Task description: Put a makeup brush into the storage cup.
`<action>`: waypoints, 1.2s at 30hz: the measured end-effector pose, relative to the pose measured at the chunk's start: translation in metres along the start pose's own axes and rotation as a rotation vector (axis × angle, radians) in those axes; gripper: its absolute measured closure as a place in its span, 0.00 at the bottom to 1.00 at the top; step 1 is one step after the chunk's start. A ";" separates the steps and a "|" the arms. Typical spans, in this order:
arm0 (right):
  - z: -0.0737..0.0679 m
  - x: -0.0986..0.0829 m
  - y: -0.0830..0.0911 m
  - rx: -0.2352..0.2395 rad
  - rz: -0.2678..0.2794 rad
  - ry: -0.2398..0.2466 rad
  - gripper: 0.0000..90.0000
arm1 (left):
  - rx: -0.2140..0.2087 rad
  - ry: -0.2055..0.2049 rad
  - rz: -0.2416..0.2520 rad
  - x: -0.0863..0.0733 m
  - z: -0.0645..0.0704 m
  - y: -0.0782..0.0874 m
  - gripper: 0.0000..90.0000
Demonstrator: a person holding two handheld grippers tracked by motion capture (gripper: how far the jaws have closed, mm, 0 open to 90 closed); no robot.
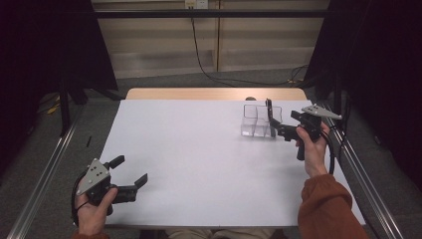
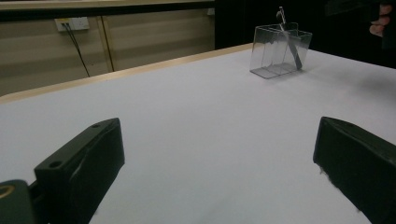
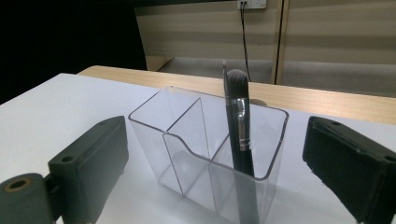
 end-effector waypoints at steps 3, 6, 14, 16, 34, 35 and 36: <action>-0.002 -0.002 0.005 0.002 0.004 -0.001 0.09 | 0.006 0.011 0.002 0.000 -0.001 0.000 0.02; -0.005 -0.004 0.009 0.002 0.006 0.009 0.10 | 0.006 0.017 0.008 0.000 -0.001 0.000 0.02; -0.015 -0.008 0.022 0.023 0.007 0.040 0.06 | 0.011 0.015 0.006 -0.001 -0.002 0.000 0.02; -0.018 -0.010 0.026 0.041 0.007 0.040 0.04 | 0.009 0.012 0.004 -0.001 -0.002 0.000 0.02; -0.027 -0.024 0.055 0.022 0.013 0.055 0.04 | 0.010 0.005 0.006 -0.001 -0.001 0.003 0.02; -0.027 -0.025 0.056 0.022 0.010 0.056 0.04 | 0.010 0.007 0.005 -0.001 -0.001 0.004 0.02; -0.027 -0.025 0.058 0.022 0.011 0.054 0.04 | 0.010 0.007 0.005 -0.001 -0.001 0.004 0.02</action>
Point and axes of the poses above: each handheld gripper's, and its own axes: y roughly backward along the jaws, x roughly out of its top, z roughly to its right, the point moved 9 cm from there along -y, roughly forward along the jaws, and after that the axes turned 1 degree about z, right-handed, at the moved point
